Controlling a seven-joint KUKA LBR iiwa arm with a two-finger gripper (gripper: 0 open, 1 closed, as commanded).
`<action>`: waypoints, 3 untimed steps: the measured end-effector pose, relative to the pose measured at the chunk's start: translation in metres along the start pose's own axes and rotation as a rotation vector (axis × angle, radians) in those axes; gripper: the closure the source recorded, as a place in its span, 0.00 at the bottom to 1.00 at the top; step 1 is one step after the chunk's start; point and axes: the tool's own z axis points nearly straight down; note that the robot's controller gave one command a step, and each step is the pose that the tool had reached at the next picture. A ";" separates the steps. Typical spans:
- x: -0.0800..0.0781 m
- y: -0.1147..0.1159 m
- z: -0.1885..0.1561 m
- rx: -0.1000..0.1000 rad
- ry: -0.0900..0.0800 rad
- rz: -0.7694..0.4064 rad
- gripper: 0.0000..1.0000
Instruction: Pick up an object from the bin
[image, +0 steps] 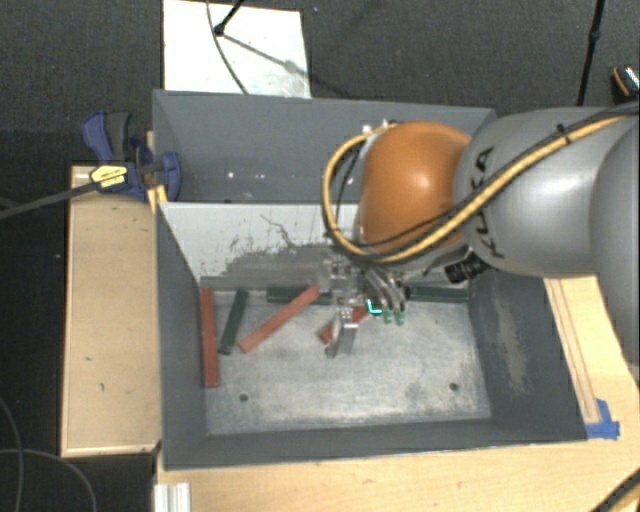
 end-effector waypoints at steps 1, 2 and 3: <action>-0.019 -0.039 0.102 0.000 -0.003 0.252 0.00; -0.021 -0.038 0.098 -0.001 -0.009 0.253 1.00; -0.002 -0.043 -0.056 -0.004 -0.014 0.348 1.00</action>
Offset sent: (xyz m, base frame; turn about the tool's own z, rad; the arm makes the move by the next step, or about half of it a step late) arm 0.0191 -0.0379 -0.0997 0.2505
